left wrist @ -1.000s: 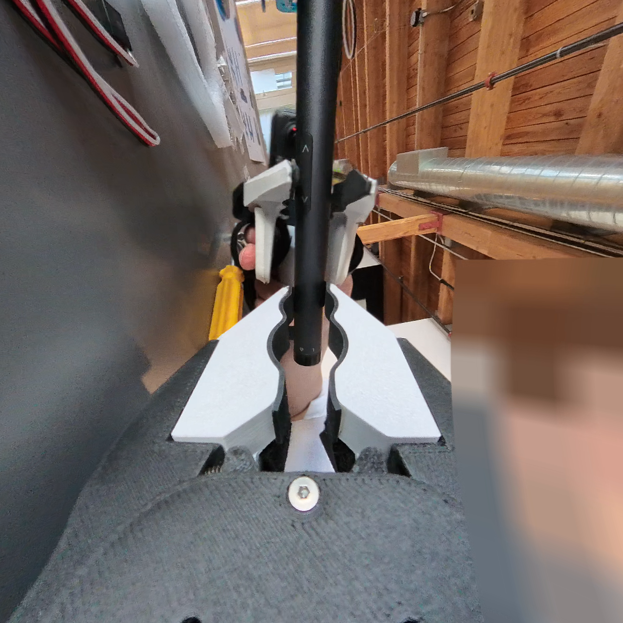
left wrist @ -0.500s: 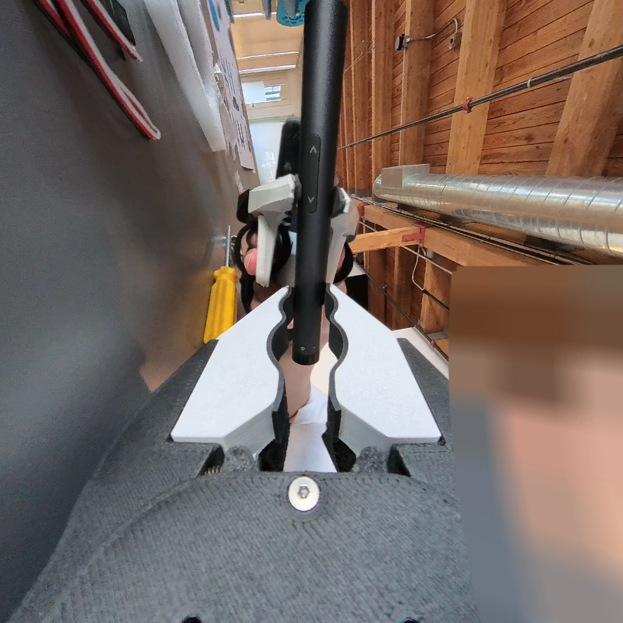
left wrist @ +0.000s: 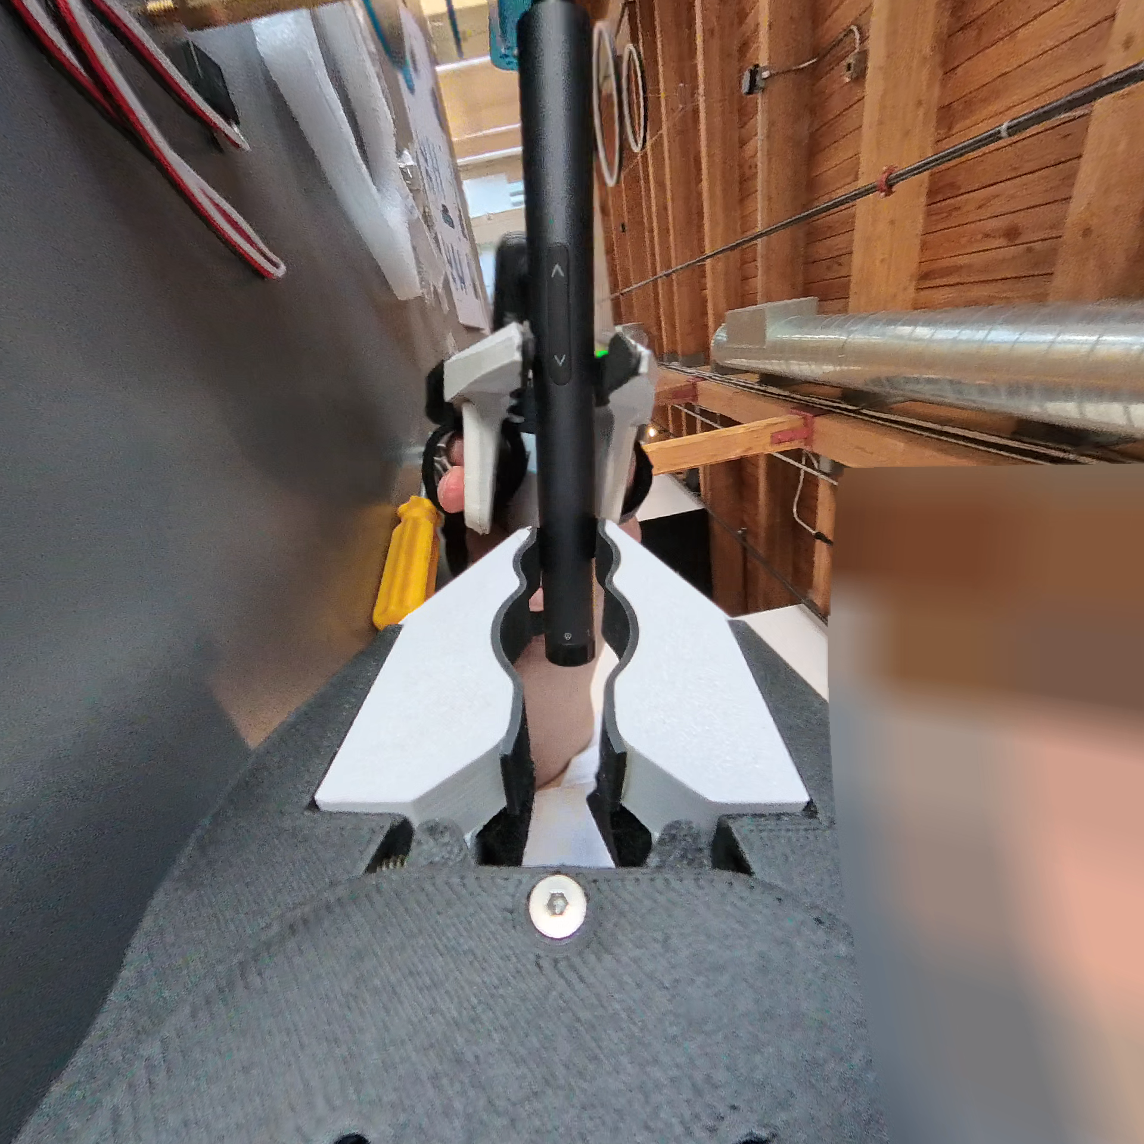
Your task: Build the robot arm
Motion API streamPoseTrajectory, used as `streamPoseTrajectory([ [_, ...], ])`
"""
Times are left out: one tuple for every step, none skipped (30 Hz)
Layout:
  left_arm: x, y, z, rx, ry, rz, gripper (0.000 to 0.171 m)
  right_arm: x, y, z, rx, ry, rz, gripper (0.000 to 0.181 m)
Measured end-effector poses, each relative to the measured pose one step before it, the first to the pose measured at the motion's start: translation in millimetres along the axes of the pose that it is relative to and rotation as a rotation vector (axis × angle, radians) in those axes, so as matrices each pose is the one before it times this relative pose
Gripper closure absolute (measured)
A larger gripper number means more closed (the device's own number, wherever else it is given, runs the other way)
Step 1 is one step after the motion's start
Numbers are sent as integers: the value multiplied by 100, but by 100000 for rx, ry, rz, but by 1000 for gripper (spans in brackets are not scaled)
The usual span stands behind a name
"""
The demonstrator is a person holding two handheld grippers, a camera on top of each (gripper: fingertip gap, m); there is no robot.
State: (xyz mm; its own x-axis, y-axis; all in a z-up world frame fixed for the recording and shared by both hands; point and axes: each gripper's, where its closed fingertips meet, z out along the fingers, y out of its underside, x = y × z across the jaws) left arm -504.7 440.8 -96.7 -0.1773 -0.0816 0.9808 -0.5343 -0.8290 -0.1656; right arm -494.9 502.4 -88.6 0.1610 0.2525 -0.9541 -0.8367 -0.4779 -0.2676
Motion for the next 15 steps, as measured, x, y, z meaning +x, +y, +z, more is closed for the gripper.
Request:
streamPoseTrajectory([
  [-46,-8,-1,476,-964,388,156,125,157,5,-1317,3997,-3530,157],
  [-74,-7,-11,345,-783,222,156,186,131,-4,-1122,4349,-3867,156],
  [-62,-20,-5,453,-657,156,156,103,7,-30,-320,3564,-3335,158],
  [20,-23,-2,678,-230,216,156,64,-23,-29,-234,2678,-2507,161],
  [100,-18,19,636,-100,335,156,72,45,4,-851,1699,-2183,163],
  [98,-20,3,544,-362,691,156,-86,-35,-12,-226,-247,-407,163],
  [137,-51,-21,689,-273,904,156,-142,-32,16,-49,-1778,1683,163],
  [156,-77,-13,987,-165,929,156,-164,-65,20,398,-2732,2522,164],
  [112,-66,-12,745,-304,907,156,-166,-75,32,708,-3284,2714,164],
  [20,-4,3,-37,-597,972,156,-76,-29,-3,454,-2982,3585,164],
  [8,-24,5,-77,-286,663,156,-72,-17,5,267,-2582,2531,164],
  [-6,-15,8,124,29,4,156,21,-27,6,285,-1320,1040,164],
  [29,-20,17,171,708,-461,153,30,-40,-15,315,-461,516,165],
  [11,-28,-28,346,732,-763,153,-14,-10,5,-32,-564,45,165],
  [-47,-42,-44,438,350,-538,155,-39,7,50,-226,-811,214,165],
])
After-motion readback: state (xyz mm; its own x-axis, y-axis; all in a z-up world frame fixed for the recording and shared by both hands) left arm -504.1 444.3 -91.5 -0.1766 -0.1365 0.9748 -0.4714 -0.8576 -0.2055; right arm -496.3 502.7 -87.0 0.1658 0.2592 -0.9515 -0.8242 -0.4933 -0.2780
